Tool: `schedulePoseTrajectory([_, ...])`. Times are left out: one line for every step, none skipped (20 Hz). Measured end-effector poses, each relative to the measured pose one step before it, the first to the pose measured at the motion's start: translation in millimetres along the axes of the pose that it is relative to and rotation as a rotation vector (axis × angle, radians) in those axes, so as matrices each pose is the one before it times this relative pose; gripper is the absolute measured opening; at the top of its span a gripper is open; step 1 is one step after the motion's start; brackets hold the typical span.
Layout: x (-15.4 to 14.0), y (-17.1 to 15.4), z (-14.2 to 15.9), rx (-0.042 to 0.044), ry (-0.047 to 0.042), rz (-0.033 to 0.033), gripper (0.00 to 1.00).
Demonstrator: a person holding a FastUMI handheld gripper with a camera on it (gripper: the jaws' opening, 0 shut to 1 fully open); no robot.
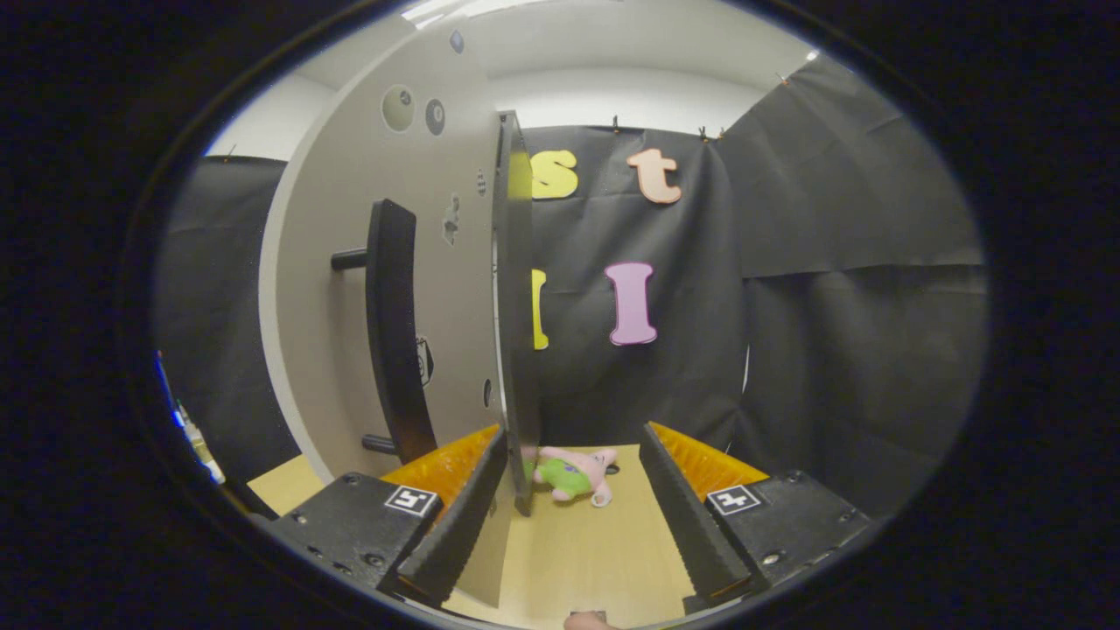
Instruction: Open the shoe cabinet door, grab the shoes and put them into the shoe cabinet, then close the shoe cabinet door.
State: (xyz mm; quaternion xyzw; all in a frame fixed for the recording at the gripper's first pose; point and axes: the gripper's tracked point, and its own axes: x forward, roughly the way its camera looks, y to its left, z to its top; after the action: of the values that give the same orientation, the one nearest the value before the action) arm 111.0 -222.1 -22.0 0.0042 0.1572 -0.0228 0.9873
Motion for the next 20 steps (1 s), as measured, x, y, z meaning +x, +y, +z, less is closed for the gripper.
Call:
schedulePoseTrajectory([0.15,-0.69,-0.23,0.00575,0.00394,-0.00494,0.97])
schedulePoseTrajectory([2.24,1.00,-3.40,0.01031,0.00352,0.00284,0.96])
schedulePoseTrajectory([1.55,4.19,-0.56,0.01264,0.00362,0.01256,0.95])
schedulePoseTrajectory([-1.07,-0.07,-0.90,0.01084,-0.00017,0.00152,0.94])
schedulePoseTrajectory([0.38,1.30,-0.11,0.01098,0.00581,0.00320,0.94])
schedulePoseTrajectory([0.96,1.99,-1.51,0.00357,-0.00126,0.00643,0.93])
schedulePoseTrajectory([0.57,1.63,0.20,0.00010,-0.00266,0.00633,0.93])
schedulePoseTrajectory([0.70,1.29,0.04,0.00088,-0.00197,0.00608,0.93])
schedulePoseTrajectory([-0.04,2.81,0.95,0.00143,-0.00204,0.00666,0.93])
schedulePoseTrajectory([0.25,5.67,0.76,0.00093,0.00161,0.00808,0.93])
schedulePoseTrajectory([0.70,6.66,-0.17,-0.00313,0.00420,0.01164,0.93])
schedulePoseTrajectory([-1.32,4.90,-1.43,-0.00308,0.00237,0.01590,0.93])
schedulePoseTrajectory([0.15,6.59,-0.20,-0.00360,0.00355,0.01887,0.93])
schedulePoseTrajectory([0.59,13.49,-2.70,-0.00017,0.00463,0.02087,0.93])
schedulePoseTrajectory([2.40,12.08,-2.22,0.00901,0.00563,0.01854,0.93])
schedulePoseTrajectory([1.14,9.72,-3.65,0.01246,0.01065,0.01753,0.93])
schedulePoseTrajectory([2.10,7.92,-1.19,0.01057,0.00662,0.01437,0.93])
schedulePoseTrajectory([2.54,5.53,1.22,0.01041,-0.00329,0.00664,0.93])
schedulePoseTrajectory([2.79,3.77,2.67,0.00654,-0.00226,0.00154,0.93])
schedulePoseTrajectory([2.90,3.84,1.69,0.00824,-0.00580,-0.00328,0.93])
